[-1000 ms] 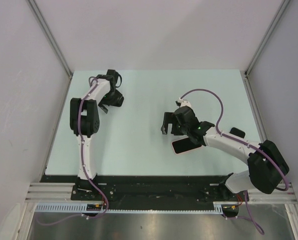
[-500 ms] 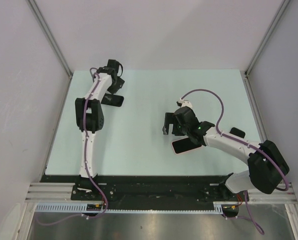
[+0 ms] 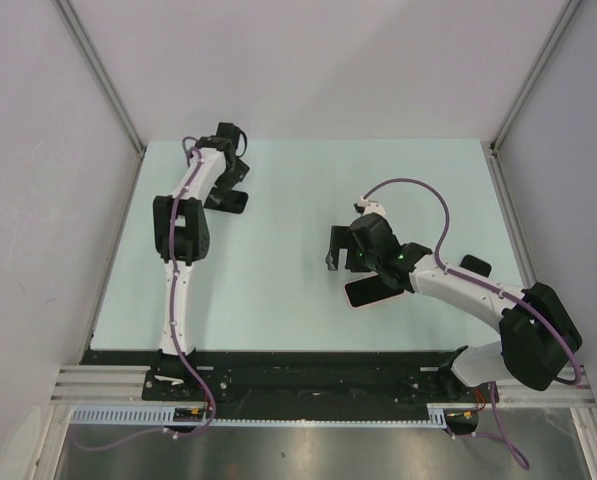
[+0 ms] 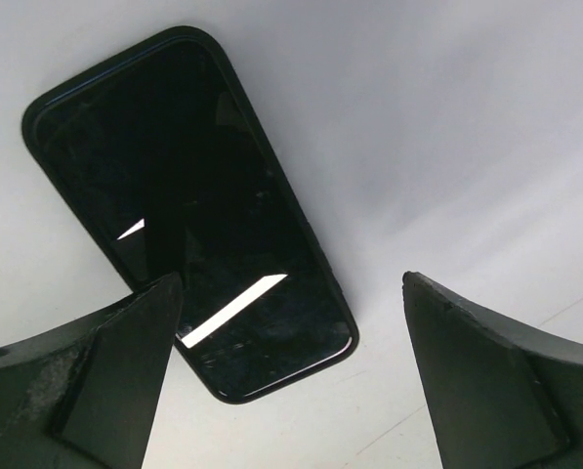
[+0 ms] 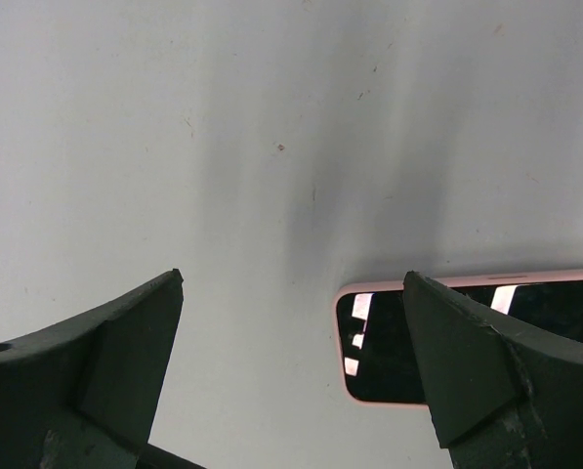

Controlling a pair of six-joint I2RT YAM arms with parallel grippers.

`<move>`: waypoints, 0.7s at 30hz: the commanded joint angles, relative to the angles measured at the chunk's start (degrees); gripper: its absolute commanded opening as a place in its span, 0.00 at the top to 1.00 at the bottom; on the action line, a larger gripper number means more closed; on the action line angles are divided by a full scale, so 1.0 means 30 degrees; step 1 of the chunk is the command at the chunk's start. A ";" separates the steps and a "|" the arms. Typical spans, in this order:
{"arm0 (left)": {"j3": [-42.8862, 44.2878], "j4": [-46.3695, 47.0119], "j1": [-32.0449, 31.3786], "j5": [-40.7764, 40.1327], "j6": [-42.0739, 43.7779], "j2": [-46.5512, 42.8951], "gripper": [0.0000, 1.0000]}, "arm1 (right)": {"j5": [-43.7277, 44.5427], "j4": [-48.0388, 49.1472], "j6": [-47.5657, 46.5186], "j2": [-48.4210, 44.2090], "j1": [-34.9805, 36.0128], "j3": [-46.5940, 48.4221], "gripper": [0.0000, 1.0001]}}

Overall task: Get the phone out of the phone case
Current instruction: Move the phone to the center of the board.

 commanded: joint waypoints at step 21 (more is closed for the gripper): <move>-0.1088 -0.3634 0.0399 0.0216 -0.1309 -0.1602 0.00 | -0.0514 0.0521 -0.0217 -0.1197 0.0392 -0.0662 0.00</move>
